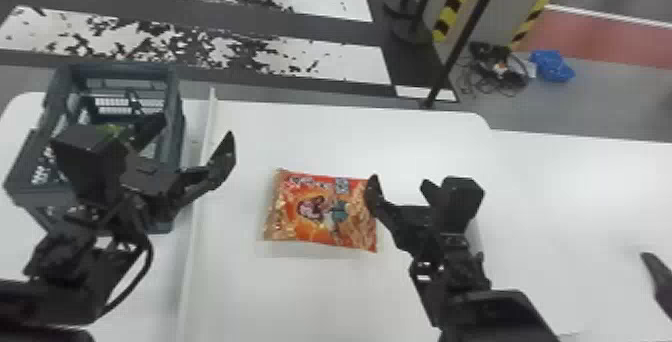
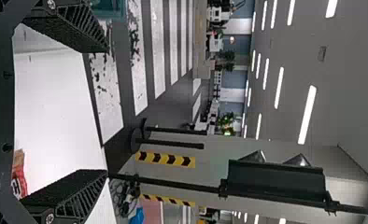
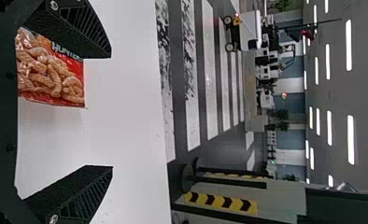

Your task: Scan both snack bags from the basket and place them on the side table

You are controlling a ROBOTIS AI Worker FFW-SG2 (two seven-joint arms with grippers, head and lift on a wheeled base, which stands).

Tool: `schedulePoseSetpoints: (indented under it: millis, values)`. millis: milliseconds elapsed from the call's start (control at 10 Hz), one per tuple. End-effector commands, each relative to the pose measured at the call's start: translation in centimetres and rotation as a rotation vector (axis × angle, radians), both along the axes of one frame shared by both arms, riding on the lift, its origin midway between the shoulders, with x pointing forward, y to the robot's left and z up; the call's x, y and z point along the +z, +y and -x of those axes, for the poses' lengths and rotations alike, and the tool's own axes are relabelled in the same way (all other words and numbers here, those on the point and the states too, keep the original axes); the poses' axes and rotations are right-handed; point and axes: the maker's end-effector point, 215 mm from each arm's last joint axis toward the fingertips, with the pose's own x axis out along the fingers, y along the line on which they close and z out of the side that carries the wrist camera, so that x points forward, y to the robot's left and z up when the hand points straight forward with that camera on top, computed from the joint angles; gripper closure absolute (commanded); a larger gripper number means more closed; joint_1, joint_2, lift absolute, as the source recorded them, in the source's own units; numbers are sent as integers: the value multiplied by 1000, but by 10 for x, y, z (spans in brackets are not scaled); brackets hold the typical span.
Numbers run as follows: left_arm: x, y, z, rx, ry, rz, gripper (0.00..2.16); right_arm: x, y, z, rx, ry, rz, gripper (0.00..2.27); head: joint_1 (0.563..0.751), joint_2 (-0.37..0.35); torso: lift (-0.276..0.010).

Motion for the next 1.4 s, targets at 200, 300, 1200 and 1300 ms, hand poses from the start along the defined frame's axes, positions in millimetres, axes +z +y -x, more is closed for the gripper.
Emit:
schedulePoseSetpoints:
  millis: [200, 300, 1200, 1300]
  values:
    - [45, 85, 16, 113, -183, 41, 87, -24, 14, 7, 75, 182, -246, 107, 695, -84, -75]
    - [39, 96, 22, 127, -173, 31, 87, -31, 14, 7, 80, 220, -254, 87, 695, -66, -75]
    - [-6, 101, 40, 129, -82, 64, 90, -93, 32, 41, 138, 474, -553, 76, 695, 3, -75]
    - [-9, 99, 41, 123, -76, 65, 90, -98, 33, 42, 142, 489, -574, 113, 695, 3, -75]
